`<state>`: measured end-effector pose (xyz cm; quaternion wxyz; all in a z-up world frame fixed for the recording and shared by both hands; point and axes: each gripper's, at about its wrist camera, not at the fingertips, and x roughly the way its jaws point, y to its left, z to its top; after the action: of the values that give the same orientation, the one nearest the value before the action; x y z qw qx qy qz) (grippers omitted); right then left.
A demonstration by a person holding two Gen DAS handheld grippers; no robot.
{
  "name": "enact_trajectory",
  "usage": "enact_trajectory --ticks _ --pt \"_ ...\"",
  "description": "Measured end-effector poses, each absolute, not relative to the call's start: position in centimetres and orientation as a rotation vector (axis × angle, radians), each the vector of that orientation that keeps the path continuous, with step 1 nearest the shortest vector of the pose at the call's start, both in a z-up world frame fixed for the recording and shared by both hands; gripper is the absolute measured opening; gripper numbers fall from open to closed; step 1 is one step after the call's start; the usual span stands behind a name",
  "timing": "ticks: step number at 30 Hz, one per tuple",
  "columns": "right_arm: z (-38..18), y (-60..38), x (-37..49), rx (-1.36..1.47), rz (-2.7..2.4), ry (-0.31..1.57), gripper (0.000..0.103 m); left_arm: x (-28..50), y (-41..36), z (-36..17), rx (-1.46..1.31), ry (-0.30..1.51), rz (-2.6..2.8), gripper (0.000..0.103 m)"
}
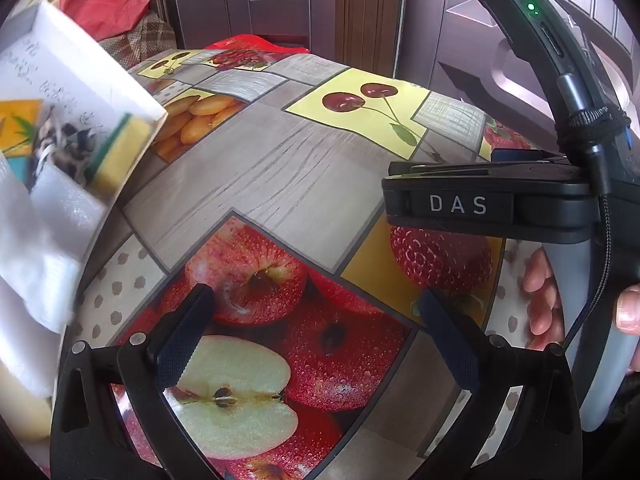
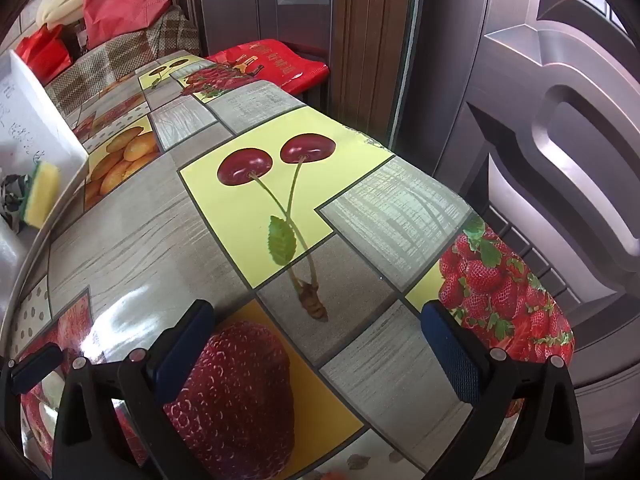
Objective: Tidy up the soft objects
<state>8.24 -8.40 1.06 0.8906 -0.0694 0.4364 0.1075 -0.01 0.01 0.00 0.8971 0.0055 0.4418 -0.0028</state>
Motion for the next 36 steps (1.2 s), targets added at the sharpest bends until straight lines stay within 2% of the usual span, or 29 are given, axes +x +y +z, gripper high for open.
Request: enact_trajectory --ticks 36 --pt "1.14 -8.39 8.15 -0.144 0.223 0.906 0.103 -0.18 0.03 0.08 0.014 0.914 -0.004 0.102"
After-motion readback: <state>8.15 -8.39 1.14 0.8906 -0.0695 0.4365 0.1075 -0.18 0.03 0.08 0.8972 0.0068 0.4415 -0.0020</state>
